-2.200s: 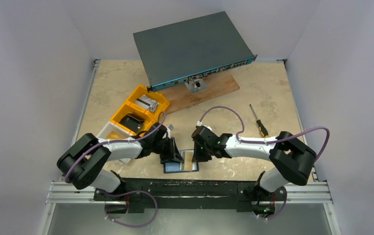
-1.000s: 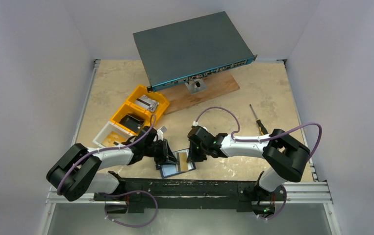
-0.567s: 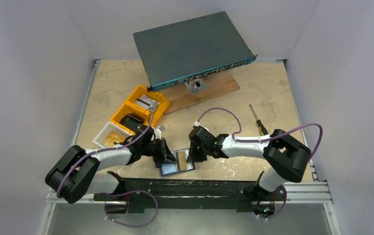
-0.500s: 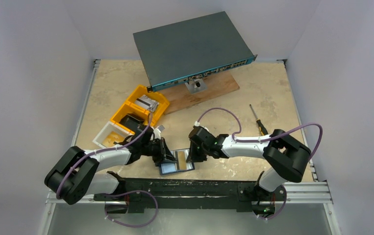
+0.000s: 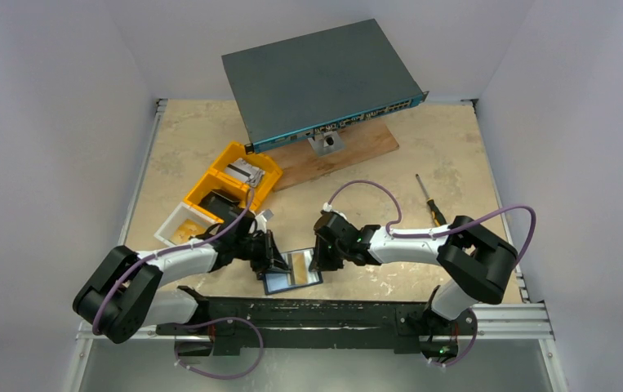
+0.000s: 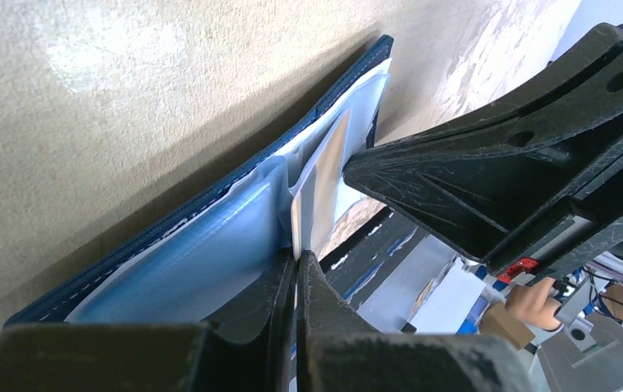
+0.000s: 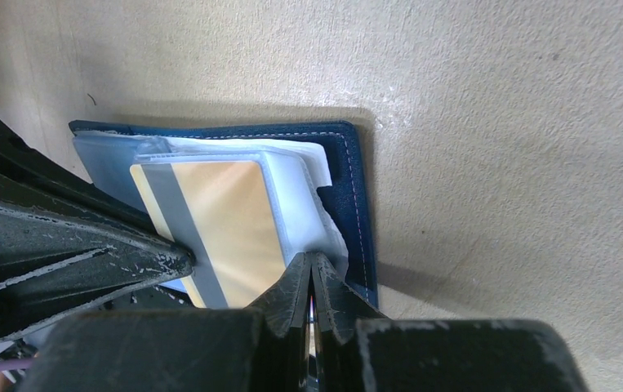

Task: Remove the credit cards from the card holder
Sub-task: Remove the credit card from the card holder.

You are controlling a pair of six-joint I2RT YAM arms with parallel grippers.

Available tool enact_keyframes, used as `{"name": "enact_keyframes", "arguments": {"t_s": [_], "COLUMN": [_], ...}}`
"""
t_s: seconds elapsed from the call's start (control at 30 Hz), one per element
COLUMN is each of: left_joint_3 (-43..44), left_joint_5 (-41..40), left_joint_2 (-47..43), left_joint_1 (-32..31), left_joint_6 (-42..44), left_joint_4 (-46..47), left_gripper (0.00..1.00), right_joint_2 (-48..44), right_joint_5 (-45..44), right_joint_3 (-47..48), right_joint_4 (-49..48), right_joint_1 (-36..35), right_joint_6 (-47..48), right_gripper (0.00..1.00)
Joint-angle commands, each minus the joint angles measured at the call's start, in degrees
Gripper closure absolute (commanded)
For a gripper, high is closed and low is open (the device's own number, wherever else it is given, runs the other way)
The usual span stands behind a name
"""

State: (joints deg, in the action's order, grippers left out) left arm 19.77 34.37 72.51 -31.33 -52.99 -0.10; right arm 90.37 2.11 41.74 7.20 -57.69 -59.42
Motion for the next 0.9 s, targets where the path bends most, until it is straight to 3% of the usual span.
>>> {"name": "enact_keyframes", "arguments": {"t_s": [0.0,0.4,0.87], "left_joint_3": [1.2,1.0,-0.6], "left_joint_5": [-0.6,-2.4,0.8], "left_joint_2": [-0.5,-0.2,1.2], "left_joint_1": [1.0,2.4,2.5], "left_joint_6": [2.0,3.4,1.0], "left_joint_4": [-2.6,-6.0,1.2], "left_gripper": [1.0,0.95,0.84], "right_joint_2": [2.6,2.6,3.1], "right_joint_5": [-4.2,-3.8,-3.0], "right_joint_3": [-3.0,-3.4,-3.4], "right_joint_4": [8.1,7.7,6.4], "right_joint_1": [0.6,0.7,0.7], "right_joint_6": [1.5,1.6,1.8], "right_gripper": [1.0,1.0,1.0]}}
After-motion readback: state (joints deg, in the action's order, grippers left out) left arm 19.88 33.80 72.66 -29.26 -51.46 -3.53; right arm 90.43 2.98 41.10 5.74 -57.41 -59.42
